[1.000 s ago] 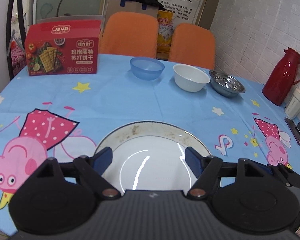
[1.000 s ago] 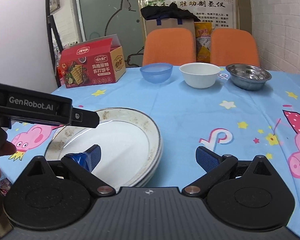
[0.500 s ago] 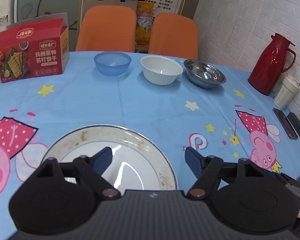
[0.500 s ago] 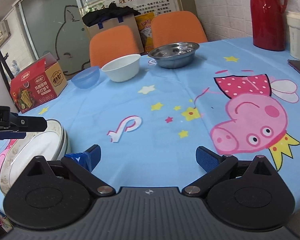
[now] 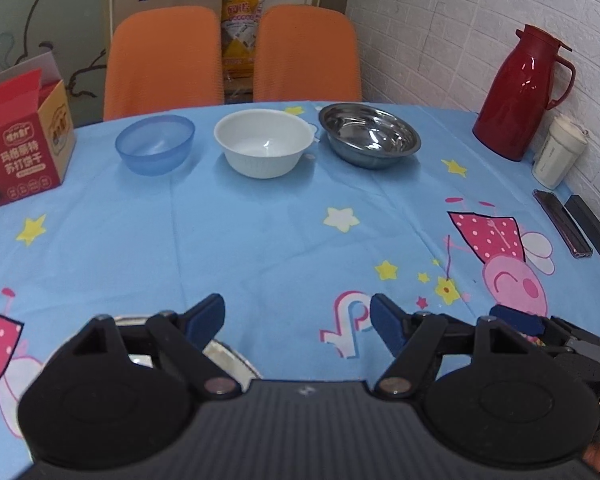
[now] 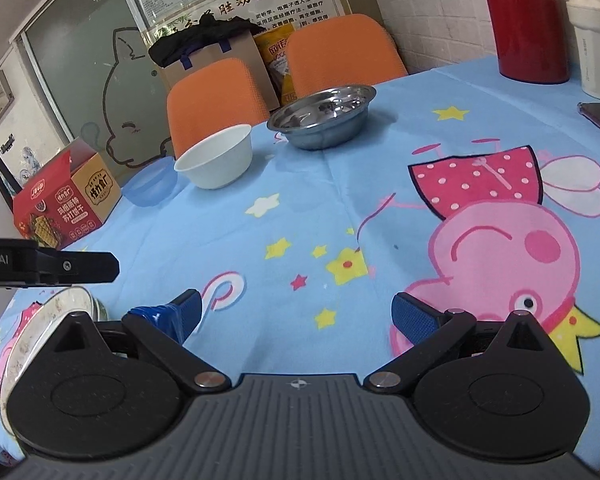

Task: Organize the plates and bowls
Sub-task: 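Move the left gripper to the steel bowl and grasp its rim, then lift the steel bowl with the left gripper and carry it across the table, then lower the steel bowl onto the cloth beside the plate stack, open left gripper, then move the left gripper to the white ceramic bowl and grasp its rim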

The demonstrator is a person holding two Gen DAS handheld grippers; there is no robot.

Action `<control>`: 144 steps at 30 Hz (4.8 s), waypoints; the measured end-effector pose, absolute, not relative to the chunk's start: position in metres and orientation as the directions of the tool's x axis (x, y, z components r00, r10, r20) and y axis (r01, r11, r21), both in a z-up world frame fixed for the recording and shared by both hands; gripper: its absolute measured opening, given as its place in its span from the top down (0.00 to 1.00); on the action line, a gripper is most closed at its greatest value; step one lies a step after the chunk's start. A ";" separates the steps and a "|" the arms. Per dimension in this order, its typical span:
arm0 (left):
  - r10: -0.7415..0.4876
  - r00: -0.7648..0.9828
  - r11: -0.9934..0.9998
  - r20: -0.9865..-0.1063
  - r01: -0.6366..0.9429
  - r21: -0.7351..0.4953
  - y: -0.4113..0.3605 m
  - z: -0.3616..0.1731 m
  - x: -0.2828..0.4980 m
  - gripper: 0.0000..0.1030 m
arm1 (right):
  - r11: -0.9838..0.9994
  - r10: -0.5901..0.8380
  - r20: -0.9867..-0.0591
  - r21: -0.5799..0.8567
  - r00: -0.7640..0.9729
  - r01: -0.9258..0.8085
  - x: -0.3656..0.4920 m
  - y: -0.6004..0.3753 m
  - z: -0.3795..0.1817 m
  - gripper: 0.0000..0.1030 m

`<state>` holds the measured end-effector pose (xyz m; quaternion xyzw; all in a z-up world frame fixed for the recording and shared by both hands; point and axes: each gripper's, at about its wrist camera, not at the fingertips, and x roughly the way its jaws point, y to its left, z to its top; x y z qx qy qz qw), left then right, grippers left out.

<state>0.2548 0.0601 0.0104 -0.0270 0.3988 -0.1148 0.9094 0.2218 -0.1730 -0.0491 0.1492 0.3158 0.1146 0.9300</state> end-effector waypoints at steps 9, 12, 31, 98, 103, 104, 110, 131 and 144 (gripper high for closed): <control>-0.287 0.680 0.943 -0.675 0.323 -0.077 0.033 0.050 0.389 0.29 | 0.947 0.269 -0.534 0.297 0.801 -0.120 0.326 -0.204 -0.014 0.13; -0.333 0.632 0.931 -0.700 0.340 -0.135 0.015 0.043 0.456 0.29 | 0.957 0.238 -0.571 0.278 0.786 -0.088 0.377 -0.214 -0.012 0.13; -0.287 0.446 0.905 -0.848 0.416 -0.087 -0.055 -0.039 0.578 0.59 | 0.960 0.278 -0.666 0.184 0.692 -0.209 0.486 -0.178 -0.054 0.16; -0.127 0.767 0.991 -0.629 0.066 -0.120 0.055 0.025 0.223 0.29 | 0.957 0.196 -0.470 0.284 0.861 -0.063 0.168 -0.183 -0.005 0.14; -0.102 0.770 0.994 -0.630 0.057 -0.092 0.061 0.026 0.218 0.29 | 0.953 0.234 -0.496 0.287 0.836 -0.096 0.173 -0.176 -0.013 0.14; -0.100 0.771 0.994 -0.629 0.056 -0.090 0.063 0.027 0.218 0.29 | 0.952 0.240 -0.501 0.291 0.832 -0.100 0.172 -0.173 -0.014 0.14; -0.091 0.775 0.995 -0.625 0.049 -0.083 0.073 0.028 0.219 0.29 | 0.951 0.250 -0.514 0.291 0.820 -0.107 0.178 -0.167 -0.016 0.14; 0.007 0.747 1.000 -0.665 0.000 0.010 0.110 0.020 0.283 0.28 | 0.933 0.357 -0.520 0.152 0.776 -0.327 0.280 -0.129 0.042 0.14; -0.102 0.720 0.993 -0.687 0.115 -0.028 0.131 0.023 0.374 0.28 | 0.894 0.364 -0.643 0.039 0.674 -0.445 0.365 -0.090 0.023 0.14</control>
